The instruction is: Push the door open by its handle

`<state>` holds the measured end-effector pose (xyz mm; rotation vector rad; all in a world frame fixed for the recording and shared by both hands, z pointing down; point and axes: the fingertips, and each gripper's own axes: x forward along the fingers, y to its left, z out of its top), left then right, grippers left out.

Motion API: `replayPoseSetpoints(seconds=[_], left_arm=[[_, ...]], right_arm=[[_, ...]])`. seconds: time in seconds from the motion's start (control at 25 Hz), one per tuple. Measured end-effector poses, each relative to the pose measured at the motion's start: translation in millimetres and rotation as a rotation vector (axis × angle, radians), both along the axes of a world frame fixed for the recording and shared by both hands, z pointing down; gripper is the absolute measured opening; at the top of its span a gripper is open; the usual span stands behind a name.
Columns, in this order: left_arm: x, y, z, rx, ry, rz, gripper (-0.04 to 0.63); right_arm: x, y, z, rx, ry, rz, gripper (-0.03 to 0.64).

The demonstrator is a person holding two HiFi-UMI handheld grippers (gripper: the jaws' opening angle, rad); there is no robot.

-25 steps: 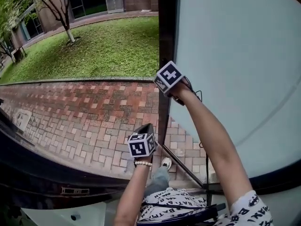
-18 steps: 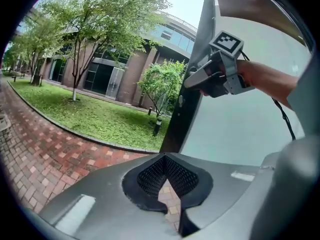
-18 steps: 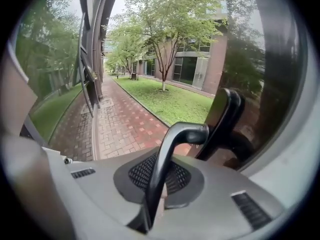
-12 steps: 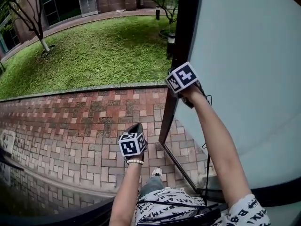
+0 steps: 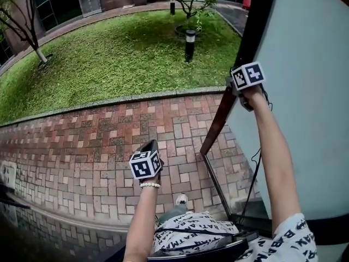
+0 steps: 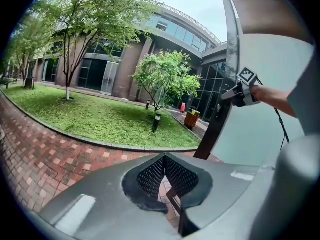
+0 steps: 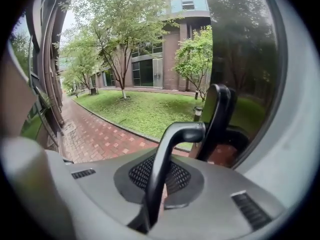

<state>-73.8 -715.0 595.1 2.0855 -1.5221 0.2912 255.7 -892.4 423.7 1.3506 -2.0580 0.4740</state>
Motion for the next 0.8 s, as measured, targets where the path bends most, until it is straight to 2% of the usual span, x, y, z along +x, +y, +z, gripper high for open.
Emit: replayPoseSetpoints(seconds=[0.28, 0.48, 0.6, 0.8], left_arm=[[-33, -25, -10, 0.015, -0.009, -0.054, 0.0], [-48, -37, -2, 0.007, -0.027, -0.077, 0.0], [-55, -41, 3, -0.005, -0.03, -0.088, 0.0], [-62, -45, 11, -0.023, -0.015, -0.099, 0.0]], right_arm=[[114, -31, -3, 0.006, -0.009, 0.143, 0.009], [190, -41, 3, 0.0, 0.039, 0.231, 0.009], [228, -47, 5, -0.015, 0.082, 0.266, 0.009], [279, -45, 3, -0.003, 0.067, 0.344, 0.008]])
